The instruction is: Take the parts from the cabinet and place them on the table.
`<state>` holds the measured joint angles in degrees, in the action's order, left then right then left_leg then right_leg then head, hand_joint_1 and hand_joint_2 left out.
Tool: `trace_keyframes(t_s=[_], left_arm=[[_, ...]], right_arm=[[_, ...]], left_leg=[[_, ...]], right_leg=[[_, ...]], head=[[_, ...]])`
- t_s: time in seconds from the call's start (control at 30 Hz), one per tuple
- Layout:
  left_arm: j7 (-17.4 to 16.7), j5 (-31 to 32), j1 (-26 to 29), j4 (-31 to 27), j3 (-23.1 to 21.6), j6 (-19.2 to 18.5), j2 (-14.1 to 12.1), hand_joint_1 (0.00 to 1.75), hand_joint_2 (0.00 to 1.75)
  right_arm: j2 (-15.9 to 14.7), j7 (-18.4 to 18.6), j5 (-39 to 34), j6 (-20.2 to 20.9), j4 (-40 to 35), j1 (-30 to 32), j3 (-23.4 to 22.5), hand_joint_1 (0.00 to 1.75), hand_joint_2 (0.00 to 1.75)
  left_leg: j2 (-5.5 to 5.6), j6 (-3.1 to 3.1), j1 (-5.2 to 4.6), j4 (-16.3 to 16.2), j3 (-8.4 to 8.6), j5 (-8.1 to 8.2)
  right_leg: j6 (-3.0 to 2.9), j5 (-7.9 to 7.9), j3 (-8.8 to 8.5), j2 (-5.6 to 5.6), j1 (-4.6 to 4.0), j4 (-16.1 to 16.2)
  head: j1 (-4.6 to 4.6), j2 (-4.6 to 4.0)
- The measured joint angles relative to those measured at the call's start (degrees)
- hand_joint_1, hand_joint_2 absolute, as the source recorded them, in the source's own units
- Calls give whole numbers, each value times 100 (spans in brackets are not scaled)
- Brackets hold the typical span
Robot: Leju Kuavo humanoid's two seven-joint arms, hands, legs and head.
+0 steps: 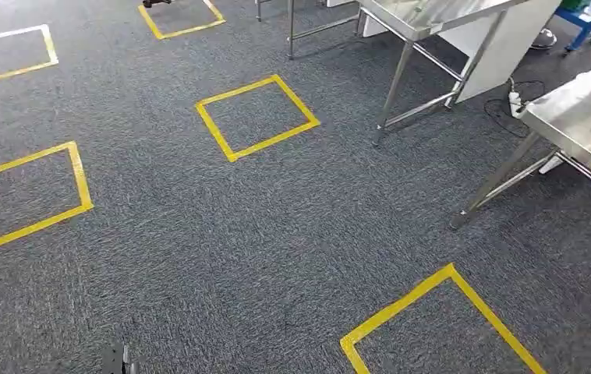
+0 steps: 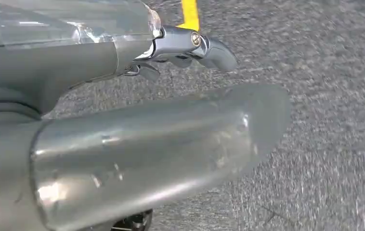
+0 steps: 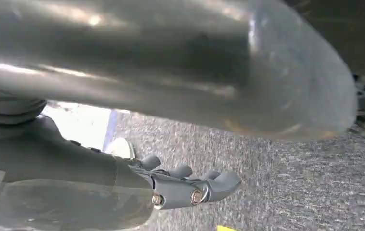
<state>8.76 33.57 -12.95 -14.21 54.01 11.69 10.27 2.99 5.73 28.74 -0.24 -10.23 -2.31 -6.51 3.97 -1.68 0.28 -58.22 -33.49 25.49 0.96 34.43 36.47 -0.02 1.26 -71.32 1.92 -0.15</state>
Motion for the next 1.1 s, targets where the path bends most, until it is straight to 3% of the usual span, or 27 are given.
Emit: trace_keyframes(t_s=[0.03, 0.07, 0.1, 0.17, 0.23, 0.27, 0.3, 0.33, 0.4, 0.43, 0.47, 0.5, 0.53, 0.57, 0.6, 0.63, 0.73, 0.77, 0.8, 0.83, 0.87, 0.9, 0.93, 0.97, 1.03, 1.07, 1.1], left_arm=[[2, 0, -1, 0, 0, 0, 0, 0, 0], [0, 0, -4, 0, 0, 0, 4, 0, 0], [2, 0, -8, 2, -2, -7, 20, 0, 0], [0, 4, -30, 0, -2, -22, 20, 0, 0], [-2, 2, 3, 0, -2, -20, 17, 0, 0], [-2, 2, 19, 0, -2, -20, -2, 0, 0], [-2, 4, 19, 0, -2, -20, -2, 0, 0], [-7, 0, 2, 0, -2, -17, 0, 0, 0], [-18, 2, -7, 2, -4, -20, 7, 0, 0], [-17, 2, 2, 2, -4, -17, 4, 0, 0], [-17, 2, 13, 2, -4, -17, -2, 0, 0], [-20, 4, 17, 2, -4, -17, -11, 0, 0], [-20, 7, 15, 0, -4, -17, -18, 0, 0], [-20, 9, 11, 0, -7, -17, -22, 0, 0], [-20, 20, -3, 2, -11, -22, -22, 0, 0], [-22, 24, -14, 2, -20, -26, -22, 0, 0], [-44, 50, 30, 2, -46, -28, -35, 0, 0], [-59, 59, 35, 0, -48, -26, -37, 0, 0], [-68, 63, 36, 2, -59, -26, -37, 0, 0], [-79, 66, 27, 0, -79, -26, -37, 0, 0], [-83, 61, 6, 2, -103, -26, -37, 0, 0], [-83, 57, -6, 0, -111, -24, -37, 0, 0], [-83, 50, -4, 0, -116, -20, -37, 0, 0], [-85, 33, 3, 2, -118, -17, -39, 0, 0], [-87, 7, 13, 0, -122, -7, -39, 0, 0], [-85, 4, 12, 2, -127, -7, -37, 0, 0], [-87, 4, 10, 2, -131, -7, -28, 0, 0]], right_arm=[[-2, 0, 0, 0, 0, 1, 0, 0, 0], [-2, 0, 0, 0, 0, 8, 0, 0, 0], [-2, 2, 0, 0, 2, 18, 0, 0, 0], [0, -9, 0, 2, 4, 3, 0, 0, 0], [-2, -7, 0, 2, 4, -30, 2, 0, 0], [-2, -7, 0, 7, 4, -25, 2, 0, 0], [-2, -2, 2, 9, 4, -8, 2, 0, 0], [-4, -2, 2, 26, 7, 7, 2, 0, 0], [-15, 9, 4, 33, 7, 27, 2, 0, 0], [-33, 9, 7, 35, 7, 24, 2, 0, 0], [-48, 9, 7, 35, 7, 20, 2, 0, 0], [-48, 9, 7, 35, 7, 16, 2, 0, 0], [-48, 9, 7, 37, 7, 11, 2, 0, 0], [-48, 9, 7, 44, 7, 5, 2, 0, 0], [-48, 9, 7, 61, 7, 4, 2, 0, 0], [-48, 9, 7, 68, 7, 8, 2, 0, 0], [-48, 9, 7, 101, 7, -65, 2, 0, 0], [-46, 9, 7, 105, 4, -75, 2, 0, 0], [-37, 13, 7, 105, 4, -64, 2, 0, 0], [-13, 13, 7, 114, 4, -52, 0, 0, 0], [17, 13, 7, 114, 7, -34, 0, 0, 0], [41, 20, 7, 114, 7, -25, 0, 0, 0], [55, 24, 7, 114, 7, -15, 0, 0, 0], [55, 24, 9, 122, 7, -13, 0, 0, 0], [68, 26, 11, 138, 7, -7, 0, 0, 0], [68, 26, 11, 138, 7, -6, 2, 0, 0], [68, 26, 11, 138, 7, -4, 2, 0, 0]], left_leg=[[93, 1, -8, -8, 8, 0], [174, 7, -8, -10, 11, -3], [223, 39, -20, -15, -11, -9], [357, 122, 18, -21, -67, -34], [518, 214, 37, 37, -73, -76], [362, 215, 27, -22, -82, -45], [13, 242, -10, -174, -150, 79], [-177, 267, -3, -528, -324, 313], [-307, 319, 31, -1384, -726, 710], [-326, 346, 50, -1627, -833, 761], [-346, 365, 62, -1606, -808, 681], [-369, 379, 75, -1348, -663, 512], [-418, 384, 86, -889, -406, 284], [-536, 385, 88, -401, -120, 91], [-794, 366, 68, -62, 33, 123], [-722, 283, 39, -46, 51, 75], [-553, 165, -3, -49, -6, 63], [-493, 107, 39, 10, 38, 19], [-441, 82, 43, 29, 40, 5], [-401, 51, 44, 33, 30, -10], [-331, 35, 38, 31, 11, -19], [-256, 24, 24, 30, 4, -26], [-178, 23, 9, 28, 0, -27], [-94, 22, -2, 21, 2, -28], [69, 23, -14, 3, 7, -28], [160, 27, -15, -2, 11, -30], [226, 36, -6, -2, 10, -35]], right_leg=[[-41, -299, -207, 68, -3, 485], [-96, -569, -431, 295, -11, 1012], [-146, -527, -500, 596, -8, 1207], [-122, -542, -511, 486, -33, 1293], [-172, -564, -549, 347, -49, 1339], [-206, -614, -602, 230, 20, 1442], [-219, -624, -637, 159, 2, 1478], [-266, -614, -646, 49, -10, 1484], [-283, -601, -645, -141, -33, 1469], [-284, -590, -643, -224, -35, 1464], [-278, -579, -643, -311, -34, 1453], [-258, -563, -647, -381, -27, 1435], [-233, -541, -656, -460, -16, 1415], [-203, -513, -668, -533, -8, 1391], [-160, -479, -668, -604, -23, 1361], [-114, -442, -663, -655, -57, 1319], [-41, -461, -710, -786, -41, 1362], [9, -418, -710, -749, -16, 1351], [31, -311, -694, -417, 7, 1246], [21, -109, -571, -172, 14, 978], [11, 148, -341, -61, 8, 511], [3, 328, -118, -32, 2, 64], [-6, 402, 47, -22, -1, -244], [-24, 337, 115, -20, -1, -331], [-83, -106, -82, 18, -9, 185], [-135, -409, -315, 122, -30, 716], [-189, -588, -498, 358, -47, 1138]], head=[[0, 0], [0, 0], [2, 0], [2, 0], [0, 0], [2, 0], [2, 0], [0, 0], [0, 0], [2, 0], [2, 0], [0, 0], [2, 0], [2, 0], [2, 0], [0, 0], [2, 0], [2, 0], [-2, 0], [0, 0], [0, 0], [0, 0], [0, 0], [0, 0], [0, 0], [0, 0], [0, 0]])
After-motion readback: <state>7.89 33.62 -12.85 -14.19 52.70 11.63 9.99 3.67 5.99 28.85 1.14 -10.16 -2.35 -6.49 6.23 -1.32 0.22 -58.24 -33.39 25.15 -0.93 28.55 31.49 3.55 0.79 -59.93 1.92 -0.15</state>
